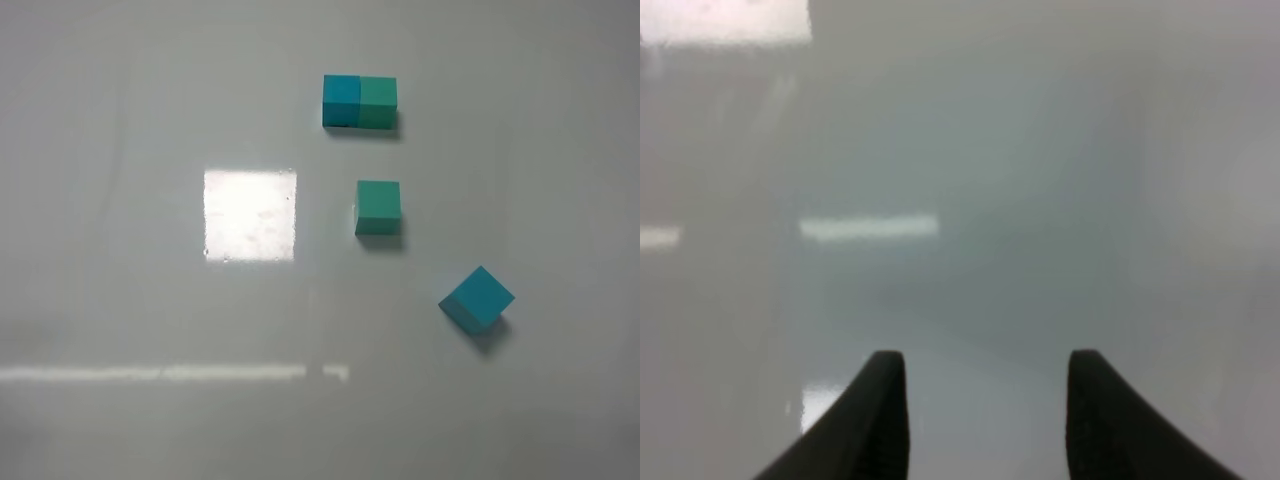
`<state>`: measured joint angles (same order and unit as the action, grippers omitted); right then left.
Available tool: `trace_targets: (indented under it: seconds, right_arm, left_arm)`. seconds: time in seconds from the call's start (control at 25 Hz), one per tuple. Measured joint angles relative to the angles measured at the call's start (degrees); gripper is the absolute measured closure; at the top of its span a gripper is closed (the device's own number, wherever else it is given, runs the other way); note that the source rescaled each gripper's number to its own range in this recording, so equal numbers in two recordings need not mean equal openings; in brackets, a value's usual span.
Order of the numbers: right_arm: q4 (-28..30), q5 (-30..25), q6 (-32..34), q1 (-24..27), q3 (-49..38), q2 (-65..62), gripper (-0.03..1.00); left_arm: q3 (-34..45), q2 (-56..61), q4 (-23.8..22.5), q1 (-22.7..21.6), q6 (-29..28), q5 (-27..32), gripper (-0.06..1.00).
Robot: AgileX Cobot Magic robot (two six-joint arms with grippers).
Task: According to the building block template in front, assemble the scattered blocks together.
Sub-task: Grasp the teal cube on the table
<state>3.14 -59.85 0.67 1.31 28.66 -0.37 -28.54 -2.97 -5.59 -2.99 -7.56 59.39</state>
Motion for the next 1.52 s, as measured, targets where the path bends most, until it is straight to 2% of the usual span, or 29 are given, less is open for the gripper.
trace_targets:
  seconds: [0.2,1.12,1.28,1.4,1.52]
  right_arm:
    - [0.0,0.0,0.0,0.0,0.0,0.0,0.97]
    - [0.0,0.0,0.0,0.0,0.0,0.0,0.97]
    - [-0.37,0.06,2.08,0.0,0.0,0.0,0.97]
    - [-3.81,0.3,-4.5,0.0,1.23,0.0,0.97]
    - [-7.23,3.39,-8.09,0.0,5.66,2.86,0.97]
  left_arm:
    - [0.0,3.22,-0.05,-1.31,-0.05,0.0,0.37]
    - [0.0,3.22,-0.05,-1.31,0.06,0.0,0.37]
    - [0.0,3.22,-0.05,-1.31,0.06,0.0,0.37]
    - [0.0,3.22,-0.05,-1.31,0.06,0.0,0.37]
    - [0.0,3.22,-0.05,-1.31,0.06,0.0,0.37]
